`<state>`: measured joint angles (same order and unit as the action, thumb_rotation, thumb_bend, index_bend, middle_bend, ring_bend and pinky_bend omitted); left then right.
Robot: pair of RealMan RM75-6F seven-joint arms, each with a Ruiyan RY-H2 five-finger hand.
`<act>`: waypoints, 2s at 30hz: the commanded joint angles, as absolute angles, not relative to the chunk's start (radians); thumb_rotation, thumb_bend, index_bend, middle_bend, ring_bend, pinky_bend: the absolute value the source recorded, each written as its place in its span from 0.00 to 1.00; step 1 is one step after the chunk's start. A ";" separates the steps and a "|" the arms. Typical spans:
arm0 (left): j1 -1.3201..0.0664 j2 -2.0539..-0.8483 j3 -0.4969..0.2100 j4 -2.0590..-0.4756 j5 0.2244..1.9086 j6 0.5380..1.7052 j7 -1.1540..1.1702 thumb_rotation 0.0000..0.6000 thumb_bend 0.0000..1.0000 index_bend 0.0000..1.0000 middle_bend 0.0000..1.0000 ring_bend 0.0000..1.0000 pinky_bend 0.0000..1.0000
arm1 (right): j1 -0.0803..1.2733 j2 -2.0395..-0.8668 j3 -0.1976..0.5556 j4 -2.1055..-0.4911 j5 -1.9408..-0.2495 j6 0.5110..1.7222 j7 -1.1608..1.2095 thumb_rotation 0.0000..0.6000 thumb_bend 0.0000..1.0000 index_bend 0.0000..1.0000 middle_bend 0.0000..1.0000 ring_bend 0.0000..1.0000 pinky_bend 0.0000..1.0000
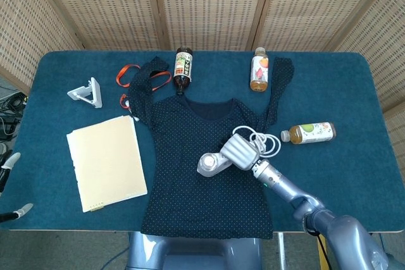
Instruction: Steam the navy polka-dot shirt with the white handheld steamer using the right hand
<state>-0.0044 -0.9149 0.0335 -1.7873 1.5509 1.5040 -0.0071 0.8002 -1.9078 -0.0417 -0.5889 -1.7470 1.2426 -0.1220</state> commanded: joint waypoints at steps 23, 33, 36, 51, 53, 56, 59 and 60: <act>-0.012 -0.922 0.034 -1.793 1.547 1.488 0.015 1.00 0.00 0.00 0.00 0.00 0.00 | 0.827 -1.966 -0.083 -0.752 -1.819 1.259 -0.208 1.00 1.00 0.87 0.72 0.72 0.94; -0.011 -0.927 0.036 -1.790 1.549 1.490 0.025 1.00 0.00 0.00 0.00 0.00 0.00 | 0.789 -1.937 -0.078 -0.660 -1.788 1.260 -0.176 1.00 1.00 0.87 0.72 0.72 0.94; -0.012 -0.929 0.036 -1.795 1.552 1.490 0.033 1.00 0.00 0.00 0.00 0.00 0.00 | 0.776 -1.916 -0.083 -0.625 -1.784 1.269 -0.153 1.00 1.00 0.87 0.72 0.72 0.94; -0.016 -0.933 0.037 -1.808 1.554 1.484 0.057 1.00 0.00 0.00 0.00 0.00 0.00 | 0.734 -1.887 -0.086 -0.467 -1.753 1.264 -0.065 1.00 1.00 0.87 0.72 0.72 0.94; -0.016 -0.933 0.037 -1.811 1.553 1.484 0.061 1.00 0.00 0.00 0.00 0.00 0.00 | 0.738 -1.893 -0.088 -0.466 -1.758 1.274 -0.060 1.00 1.00 0.87 0.72 0.72 0.94; -0.017 -0.933 0.037 -1.813 1.553 1.483 0.062 1.00 0.00 0.00 0.00 0.00 0.00 | 0.748 -1.904 -0.087 -0.482 -1.766 1.290 -0.062 1.00 1.00 0.87 0.72 0.72 0.94; -0.016 -0.931 0.037 -1.814 1.554 1.484 0.060 1.00 0.00 0.00 0.00 0.00 0.00 | 0.762 -1.917 -0.090 -0.506 -1.776 1.293 -0.084 1.00 1.00 0.87 0.72 0.72 0.94; -0.016 -0.931 0.037 -1.812 1.554 1.485 0.057 1.00 0.00 0.00 0.00 0.00 0.00 | 0.767 -1.923 -0.092 -0.516 -1.781 1.293 -0.093 1.00 1.00 0.87 0.72 0.72 0.94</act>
